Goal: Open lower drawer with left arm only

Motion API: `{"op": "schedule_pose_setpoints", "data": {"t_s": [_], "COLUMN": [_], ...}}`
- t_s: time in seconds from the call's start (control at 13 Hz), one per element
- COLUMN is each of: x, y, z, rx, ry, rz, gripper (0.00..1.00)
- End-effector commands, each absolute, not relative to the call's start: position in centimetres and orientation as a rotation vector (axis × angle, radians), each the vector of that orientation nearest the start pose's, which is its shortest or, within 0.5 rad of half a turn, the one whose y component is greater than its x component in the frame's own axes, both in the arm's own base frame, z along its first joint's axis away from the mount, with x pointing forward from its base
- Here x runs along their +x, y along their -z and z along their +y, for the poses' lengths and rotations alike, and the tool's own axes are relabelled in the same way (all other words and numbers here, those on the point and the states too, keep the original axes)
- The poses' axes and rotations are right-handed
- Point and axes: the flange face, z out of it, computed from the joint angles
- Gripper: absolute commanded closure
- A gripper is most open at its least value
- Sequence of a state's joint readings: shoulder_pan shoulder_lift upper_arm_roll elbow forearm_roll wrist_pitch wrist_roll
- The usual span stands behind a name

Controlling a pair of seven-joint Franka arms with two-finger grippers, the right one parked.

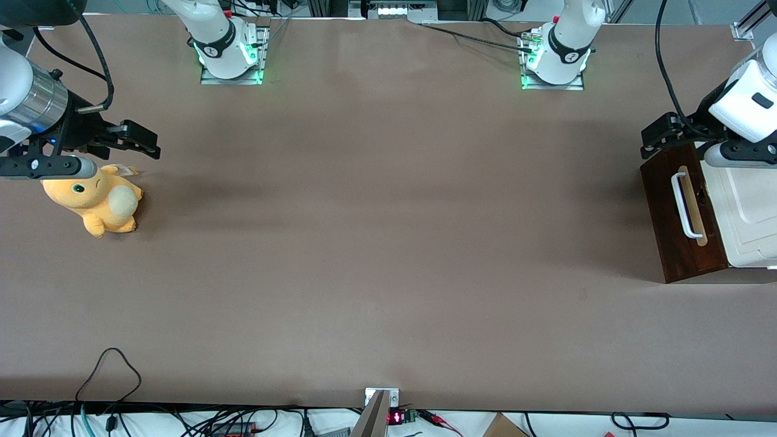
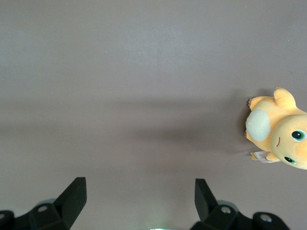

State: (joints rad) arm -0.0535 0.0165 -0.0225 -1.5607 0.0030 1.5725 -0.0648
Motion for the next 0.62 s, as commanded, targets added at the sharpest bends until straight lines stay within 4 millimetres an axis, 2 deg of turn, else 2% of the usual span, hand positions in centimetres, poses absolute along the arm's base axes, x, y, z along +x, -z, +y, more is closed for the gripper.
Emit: {"op": "schedule_pose_setpoints", "data": {"t_s": [0.0, 0.54], "x": [55.4, 55.07], "y": [-62.83, -61.94], "z": [-4.42, -4.9], "rx": [-3.148, -3.144], "ry": [-0.02, -0.085], "rz": [0.039, 0.061], "gripper": [0.0, 0.0]}}
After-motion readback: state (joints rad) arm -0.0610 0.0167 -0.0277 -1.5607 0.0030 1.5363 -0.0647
